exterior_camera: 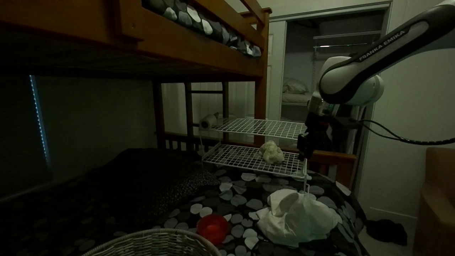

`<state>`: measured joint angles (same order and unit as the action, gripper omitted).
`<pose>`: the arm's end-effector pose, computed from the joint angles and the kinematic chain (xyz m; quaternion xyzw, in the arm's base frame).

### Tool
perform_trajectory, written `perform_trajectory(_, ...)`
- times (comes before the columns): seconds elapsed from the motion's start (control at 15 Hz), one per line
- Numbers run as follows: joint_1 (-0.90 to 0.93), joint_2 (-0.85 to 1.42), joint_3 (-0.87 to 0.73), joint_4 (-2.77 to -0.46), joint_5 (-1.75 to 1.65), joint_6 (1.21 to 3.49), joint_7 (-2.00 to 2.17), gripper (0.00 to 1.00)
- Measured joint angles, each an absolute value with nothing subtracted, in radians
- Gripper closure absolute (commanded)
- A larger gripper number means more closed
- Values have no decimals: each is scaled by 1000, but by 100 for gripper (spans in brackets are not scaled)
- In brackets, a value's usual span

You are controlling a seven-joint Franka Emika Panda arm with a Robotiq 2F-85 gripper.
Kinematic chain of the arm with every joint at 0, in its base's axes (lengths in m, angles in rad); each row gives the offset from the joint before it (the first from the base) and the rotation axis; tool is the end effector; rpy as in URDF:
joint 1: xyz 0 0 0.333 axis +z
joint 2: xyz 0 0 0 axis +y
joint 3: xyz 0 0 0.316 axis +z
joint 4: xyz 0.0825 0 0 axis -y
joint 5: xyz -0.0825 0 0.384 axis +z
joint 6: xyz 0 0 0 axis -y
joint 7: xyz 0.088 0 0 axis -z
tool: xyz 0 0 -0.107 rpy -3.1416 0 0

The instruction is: Pick up the white bedsheet and put it on the bed

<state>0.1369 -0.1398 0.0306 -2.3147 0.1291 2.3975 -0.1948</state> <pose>0.5027 0.0862 0.4223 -0.9832 -0.1372 -0.1115 0.0450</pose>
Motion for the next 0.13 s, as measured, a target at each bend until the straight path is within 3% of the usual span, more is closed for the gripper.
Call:
perform_trajectory(0.07, 131, -139, 30, -2305, 122, 2376, -194, 15)
perform_trajectory(0.13, 125, -140, 30, -2294, 120, 2352, -206, 31)
